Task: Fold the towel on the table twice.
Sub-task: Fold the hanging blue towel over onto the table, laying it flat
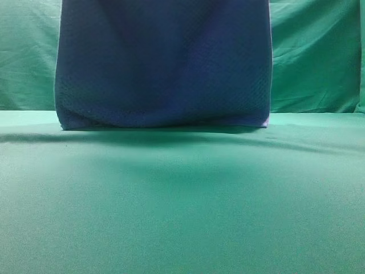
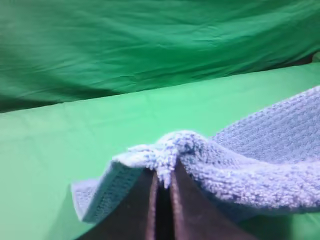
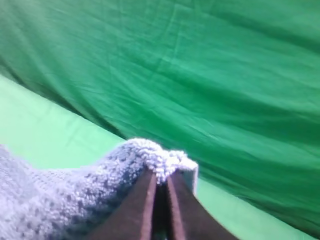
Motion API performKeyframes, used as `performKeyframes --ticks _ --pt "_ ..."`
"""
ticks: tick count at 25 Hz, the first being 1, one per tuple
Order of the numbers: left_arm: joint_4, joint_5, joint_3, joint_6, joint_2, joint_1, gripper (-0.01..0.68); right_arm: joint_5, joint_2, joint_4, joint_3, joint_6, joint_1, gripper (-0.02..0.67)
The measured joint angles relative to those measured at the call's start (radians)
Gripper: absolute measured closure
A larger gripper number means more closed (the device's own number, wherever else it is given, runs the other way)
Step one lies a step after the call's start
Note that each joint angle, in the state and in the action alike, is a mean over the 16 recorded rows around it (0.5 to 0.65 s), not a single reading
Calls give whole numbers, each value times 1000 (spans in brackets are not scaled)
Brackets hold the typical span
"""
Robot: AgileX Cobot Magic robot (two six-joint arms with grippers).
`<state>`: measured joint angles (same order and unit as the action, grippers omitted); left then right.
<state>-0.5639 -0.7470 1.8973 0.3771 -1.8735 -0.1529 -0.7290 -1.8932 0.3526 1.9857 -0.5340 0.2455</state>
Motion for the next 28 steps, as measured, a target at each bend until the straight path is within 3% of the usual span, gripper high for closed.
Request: performKeyframes --ticks 6,19,28 --pt "-31 23 -159 19 74 6 673 -5 98 -6 -167 3 -9 649" --pt "-254 112 -612 240 371 6 673 59 402 0 -594 20 -9 649" --pt "-291 113 -846 293 584 6 673 87 650 20 -888 26 -9 649"
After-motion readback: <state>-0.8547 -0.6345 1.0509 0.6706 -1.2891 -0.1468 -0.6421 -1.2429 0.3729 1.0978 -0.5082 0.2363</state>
